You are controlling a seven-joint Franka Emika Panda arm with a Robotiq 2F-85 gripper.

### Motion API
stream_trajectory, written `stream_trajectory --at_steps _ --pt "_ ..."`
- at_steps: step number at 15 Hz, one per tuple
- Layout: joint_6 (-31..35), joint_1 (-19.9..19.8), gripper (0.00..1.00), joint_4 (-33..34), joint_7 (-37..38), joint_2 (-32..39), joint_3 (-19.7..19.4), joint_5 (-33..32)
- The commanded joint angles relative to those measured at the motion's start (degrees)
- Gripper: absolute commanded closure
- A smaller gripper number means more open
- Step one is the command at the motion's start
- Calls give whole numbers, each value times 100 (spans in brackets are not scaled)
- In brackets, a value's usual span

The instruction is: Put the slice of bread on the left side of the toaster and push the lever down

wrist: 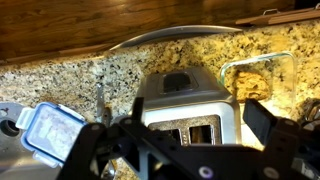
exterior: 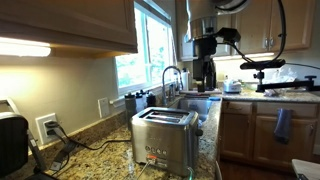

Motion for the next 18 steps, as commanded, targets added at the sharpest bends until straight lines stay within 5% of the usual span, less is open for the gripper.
stream_trajectory --at_steps 1,18 --pt "163 -28 0 -172 68 -126 69 -121" --pt "1346 -57 0 -1717 -313 -809 -195 -2"
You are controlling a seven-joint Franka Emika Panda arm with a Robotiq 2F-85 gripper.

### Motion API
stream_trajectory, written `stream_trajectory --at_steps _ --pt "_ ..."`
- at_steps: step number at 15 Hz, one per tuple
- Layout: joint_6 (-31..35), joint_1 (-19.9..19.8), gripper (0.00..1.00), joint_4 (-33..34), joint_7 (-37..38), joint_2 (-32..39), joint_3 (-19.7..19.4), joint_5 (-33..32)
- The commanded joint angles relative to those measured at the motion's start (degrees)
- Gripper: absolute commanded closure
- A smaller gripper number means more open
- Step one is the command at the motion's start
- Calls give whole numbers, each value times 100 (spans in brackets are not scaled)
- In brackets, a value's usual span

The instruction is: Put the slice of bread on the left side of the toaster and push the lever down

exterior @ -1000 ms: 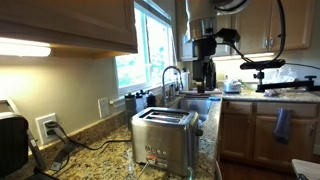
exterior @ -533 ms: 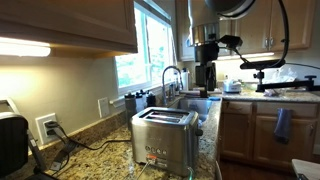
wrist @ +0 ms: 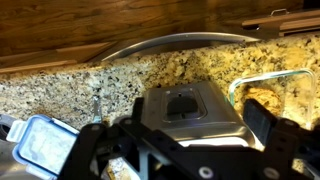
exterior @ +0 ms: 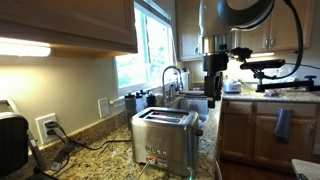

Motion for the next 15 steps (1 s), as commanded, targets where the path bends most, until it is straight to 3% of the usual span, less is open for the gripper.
stream_trajectory --at_steps 1,11,12,13,15 --pt "477 8 0 -606 -283 -360 -140 189" --pt "1880 81 1 -1156 -947 83 -328 536" --pt "1976 88 25 -1171 -980 116 -344 554" --pt "2073 100 26 -1178 -1016 167 -354 569" --pt "2261 115 37 -1157 -1126 304 -363 569"
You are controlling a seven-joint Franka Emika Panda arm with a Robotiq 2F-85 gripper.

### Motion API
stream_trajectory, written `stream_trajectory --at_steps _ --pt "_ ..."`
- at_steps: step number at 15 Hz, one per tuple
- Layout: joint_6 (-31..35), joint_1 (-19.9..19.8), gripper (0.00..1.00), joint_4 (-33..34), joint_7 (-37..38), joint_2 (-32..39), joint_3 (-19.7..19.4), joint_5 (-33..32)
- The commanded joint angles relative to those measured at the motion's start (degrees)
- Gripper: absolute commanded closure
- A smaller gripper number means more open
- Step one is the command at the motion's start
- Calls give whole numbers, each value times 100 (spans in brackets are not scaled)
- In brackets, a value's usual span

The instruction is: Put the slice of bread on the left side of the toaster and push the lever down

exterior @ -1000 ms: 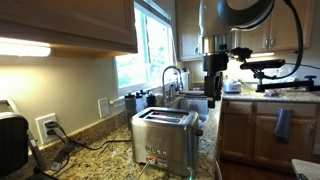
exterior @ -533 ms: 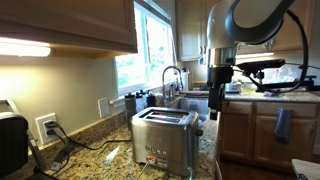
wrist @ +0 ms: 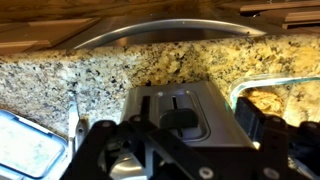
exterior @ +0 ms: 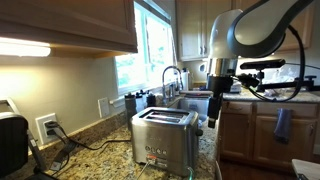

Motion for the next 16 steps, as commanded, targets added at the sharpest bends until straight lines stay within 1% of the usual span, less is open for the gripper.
stream_trajectory --at_steps 1,3,9,10,12,16 --pt "474 111 45 -86 -306 168 -125 149" --pt "671 147 58 -56 -376 335 -138 207" --pt "1126 352 96 14 -775 819 -189 659" --pt "1194 366 99 30 -836 878 -194 712" --pt "1298 345 100 84 -953 950 -215 773" --pt "1379 288 97 221 -1121 953 -317 820"
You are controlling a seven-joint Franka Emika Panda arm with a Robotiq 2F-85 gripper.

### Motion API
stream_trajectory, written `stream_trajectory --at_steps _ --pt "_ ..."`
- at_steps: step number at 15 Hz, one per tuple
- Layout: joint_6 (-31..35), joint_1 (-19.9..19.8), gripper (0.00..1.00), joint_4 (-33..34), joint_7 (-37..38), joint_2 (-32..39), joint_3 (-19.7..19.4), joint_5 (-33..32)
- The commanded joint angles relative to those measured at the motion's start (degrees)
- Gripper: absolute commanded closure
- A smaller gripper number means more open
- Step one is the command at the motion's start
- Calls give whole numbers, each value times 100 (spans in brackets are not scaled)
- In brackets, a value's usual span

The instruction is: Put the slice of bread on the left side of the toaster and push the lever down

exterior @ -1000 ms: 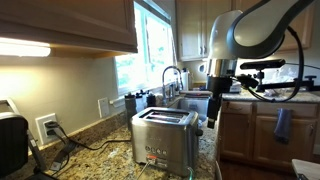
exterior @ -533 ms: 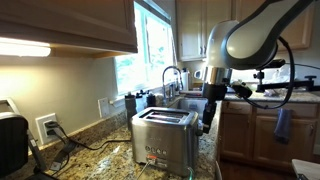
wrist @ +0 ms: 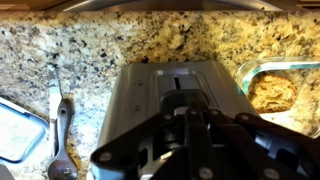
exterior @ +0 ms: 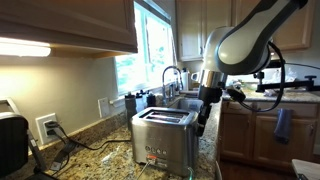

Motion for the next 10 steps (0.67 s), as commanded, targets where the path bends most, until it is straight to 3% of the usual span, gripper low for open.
stream_trajectory --at_steps 1,10 --pt "165 49 98 93 -323 -7 -187 212" --pt "-33 96 96 157 -606 -16 -323 442"
